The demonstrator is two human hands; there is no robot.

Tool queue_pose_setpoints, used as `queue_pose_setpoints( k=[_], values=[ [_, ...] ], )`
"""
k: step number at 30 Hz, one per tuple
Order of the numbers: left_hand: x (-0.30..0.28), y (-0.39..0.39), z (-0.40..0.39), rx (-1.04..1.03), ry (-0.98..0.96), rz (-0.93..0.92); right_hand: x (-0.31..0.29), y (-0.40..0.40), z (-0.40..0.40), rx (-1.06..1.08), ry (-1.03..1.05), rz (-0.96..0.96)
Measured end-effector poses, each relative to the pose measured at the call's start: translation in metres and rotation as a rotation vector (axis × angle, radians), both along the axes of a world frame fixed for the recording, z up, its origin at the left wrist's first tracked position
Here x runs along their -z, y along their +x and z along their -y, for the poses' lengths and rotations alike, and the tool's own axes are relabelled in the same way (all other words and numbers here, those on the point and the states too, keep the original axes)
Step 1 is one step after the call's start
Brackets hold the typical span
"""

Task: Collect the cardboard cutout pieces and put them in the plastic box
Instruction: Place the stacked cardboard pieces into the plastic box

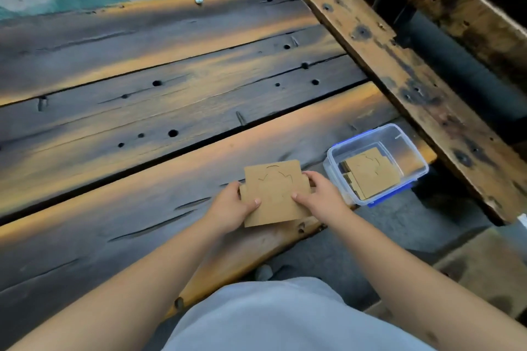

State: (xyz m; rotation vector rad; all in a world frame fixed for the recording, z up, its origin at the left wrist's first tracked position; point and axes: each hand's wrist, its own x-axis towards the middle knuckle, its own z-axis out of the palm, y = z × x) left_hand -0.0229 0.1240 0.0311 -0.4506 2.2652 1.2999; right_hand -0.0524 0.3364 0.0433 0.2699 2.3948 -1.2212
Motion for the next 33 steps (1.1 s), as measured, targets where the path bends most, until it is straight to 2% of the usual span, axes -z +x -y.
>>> queue_pose_setpoints(
  k=[8, 15, 22, 25, 33],
  values=[
    [-0.001, -0.019, -0.048, 0.031, -0.090, -0.039, 0.002, -0.017, -0.048, 0.066, -0.005, -0.016],
    [0.000, -0.047, -0.124, 0.018, -0.141, -0.016, 0.008, -0.062, -0.115, -0.028, 0.038, -0.035],
    [-0.002, -0.080, -0.216, -0.056, 0.028, 0.043, 0.013, -0.112, -0.203, -0.057, 0.087, 0.014],
    [0.000, -0.101, -0.260, -0.168, 0.120, 0.085, 0.017, -0.138, -0.239, -0.093, 0.121, 0.037],
    [0.022, -0.121, -0.310, -0.359, 0.283, 0.264, 0.040, -0.167, -0.265, -0.258, 0.327, 0.143]
  ],
)
